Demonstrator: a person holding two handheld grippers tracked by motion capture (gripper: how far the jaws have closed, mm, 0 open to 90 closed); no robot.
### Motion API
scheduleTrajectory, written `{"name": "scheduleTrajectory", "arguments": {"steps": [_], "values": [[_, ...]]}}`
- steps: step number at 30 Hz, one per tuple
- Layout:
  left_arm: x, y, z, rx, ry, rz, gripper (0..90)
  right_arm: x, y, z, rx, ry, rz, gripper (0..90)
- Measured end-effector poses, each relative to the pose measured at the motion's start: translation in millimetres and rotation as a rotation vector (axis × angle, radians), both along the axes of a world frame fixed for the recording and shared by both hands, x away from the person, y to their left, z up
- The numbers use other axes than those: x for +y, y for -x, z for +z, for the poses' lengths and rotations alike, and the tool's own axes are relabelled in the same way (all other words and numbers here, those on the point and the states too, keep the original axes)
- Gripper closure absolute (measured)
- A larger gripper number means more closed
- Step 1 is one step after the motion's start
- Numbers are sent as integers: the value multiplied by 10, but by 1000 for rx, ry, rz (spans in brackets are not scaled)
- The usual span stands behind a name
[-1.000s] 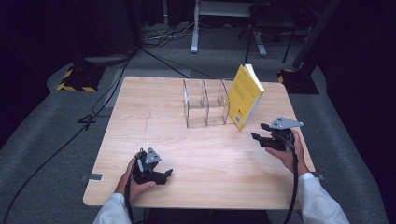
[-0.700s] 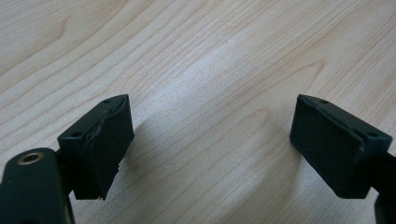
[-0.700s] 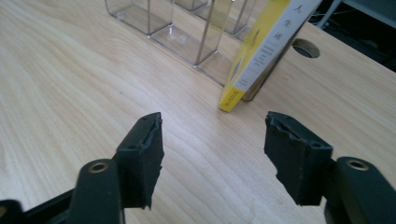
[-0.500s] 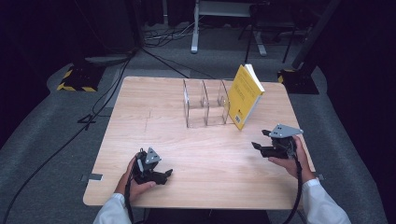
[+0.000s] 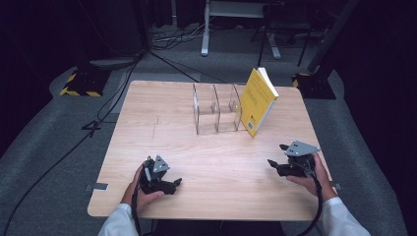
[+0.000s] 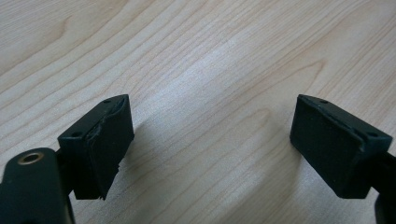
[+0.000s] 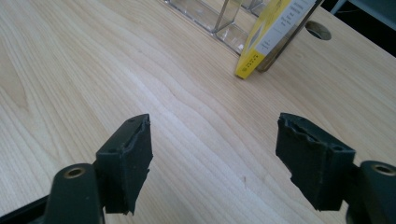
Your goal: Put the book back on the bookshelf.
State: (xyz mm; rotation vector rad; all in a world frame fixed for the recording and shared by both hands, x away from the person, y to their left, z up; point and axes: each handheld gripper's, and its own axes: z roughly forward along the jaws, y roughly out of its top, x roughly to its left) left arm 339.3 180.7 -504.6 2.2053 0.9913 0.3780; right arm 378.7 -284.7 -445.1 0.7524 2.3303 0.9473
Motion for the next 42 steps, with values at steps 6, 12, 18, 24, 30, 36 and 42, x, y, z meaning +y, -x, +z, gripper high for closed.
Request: {"name": "scheduleTrajectory", "arguments": {"steps": [6, 12, 18, 24, 30, 36, 42], "values": [[0, 0, 0, 0, 0, 0, 139, -61, 104, -66, 4, 9, 1, 266], [0, 0, 0, 0, 0, 0, 140, -132, 168, -125, 4, 17, -4, 263], [0, 0, 0, 0, 0, 0, 140, -254, 241, -209, 23, 9, -32, 263], [0, 0, 0, 0, 0, 0, 140, -415, 285, -279, 32, -15, -78, 263], [0, 0, 0, 0, 0, 0, 140, -557, 328, -341, 52, -36, -120, 263], [0, 0, 0, 0, 0, 0, 140, -689, 375, -400, 69, -66, -161, 262], [0, 0, 0, 0, 0, 0, 140, -807, 423, -483, 96, -100, -214, 258]]}}
